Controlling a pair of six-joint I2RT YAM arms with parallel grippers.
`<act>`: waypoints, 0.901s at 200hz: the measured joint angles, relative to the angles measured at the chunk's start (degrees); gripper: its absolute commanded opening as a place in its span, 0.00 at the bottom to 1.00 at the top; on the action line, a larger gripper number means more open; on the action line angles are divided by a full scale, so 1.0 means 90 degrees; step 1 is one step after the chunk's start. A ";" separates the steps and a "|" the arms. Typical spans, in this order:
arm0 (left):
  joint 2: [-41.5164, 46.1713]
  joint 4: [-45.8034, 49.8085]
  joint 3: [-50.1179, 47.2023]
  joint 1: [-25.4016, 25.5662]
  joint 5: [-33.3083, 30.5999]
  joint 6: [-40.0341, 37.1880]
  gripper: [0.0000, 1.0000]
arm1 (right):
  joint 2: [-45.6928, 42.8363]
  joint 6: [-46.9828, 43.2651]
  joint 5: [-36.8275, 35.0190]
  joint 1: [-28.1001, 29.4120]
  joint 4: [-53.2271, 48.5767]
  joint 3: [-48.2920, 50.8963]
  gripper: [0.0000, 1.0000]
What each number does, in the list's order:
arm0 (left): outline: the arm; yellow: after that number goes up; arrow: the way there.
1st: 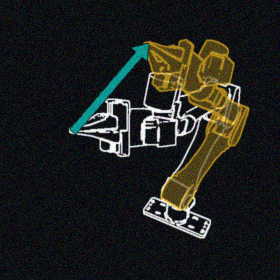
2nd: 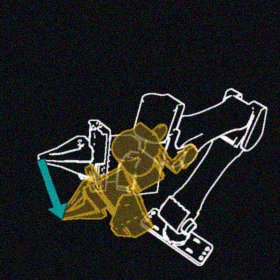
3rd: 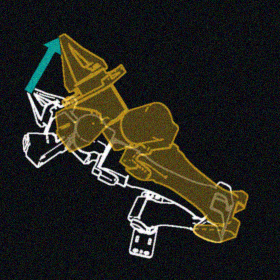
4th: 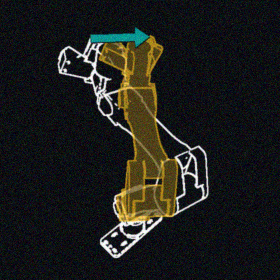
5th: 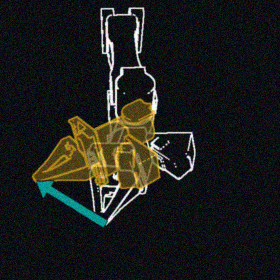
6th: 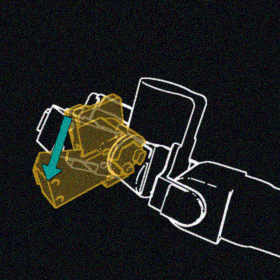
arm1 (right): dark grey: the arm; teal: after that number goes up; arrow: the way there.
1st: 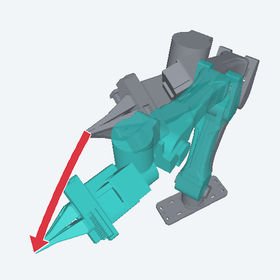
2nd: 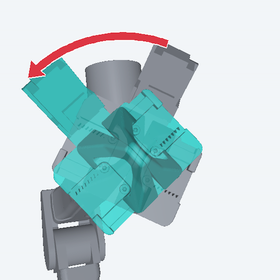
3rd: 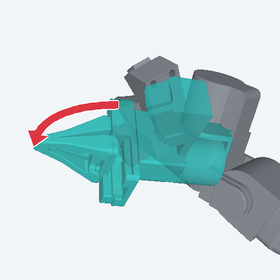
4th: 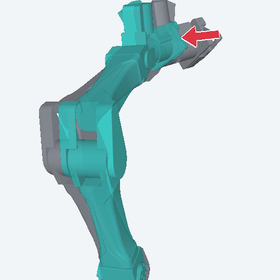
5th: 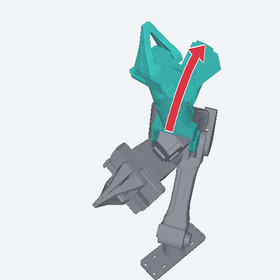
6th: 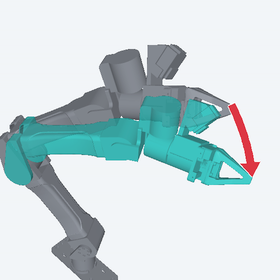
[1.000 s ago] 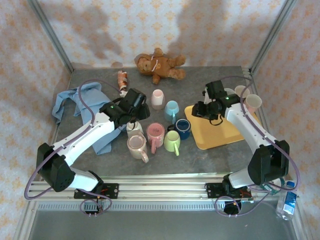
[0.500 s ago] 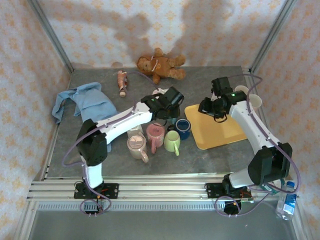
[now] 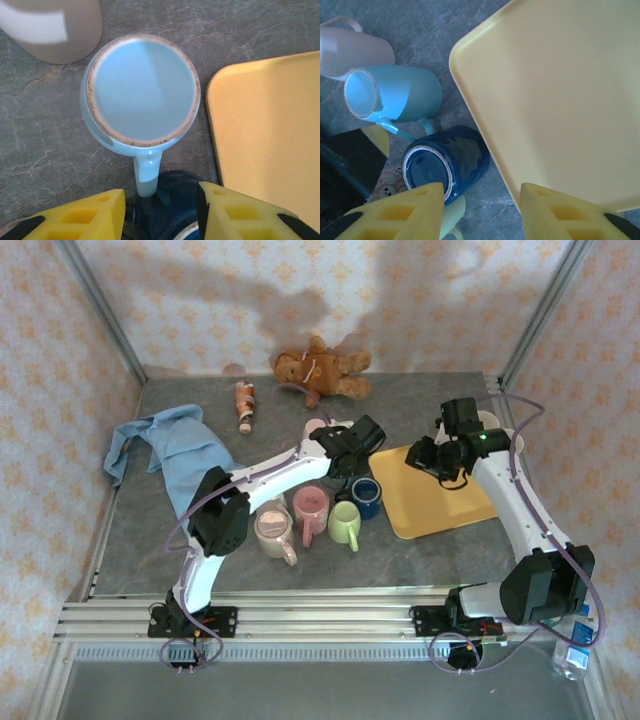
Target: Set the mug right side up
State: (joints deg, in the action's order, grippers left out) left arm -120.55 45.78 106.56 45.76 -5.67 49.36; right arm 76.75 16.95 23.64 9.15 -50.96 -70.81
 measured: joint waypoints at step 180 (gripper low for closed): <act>-0.0692 0.0459 0.0537 -0.0182 0.0090 0.0015 0.32 | 0.0126 -0.0019 0.0141 -0.0024 0.0117 0.0010 0.43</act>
State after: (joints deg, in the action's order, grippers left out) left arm -126.78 49.91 111.39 44.12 -4.86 49.50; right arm 77.89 16.78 24.91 8.93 -49.91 -70.72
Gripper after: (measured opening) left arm 0.336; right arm 0.435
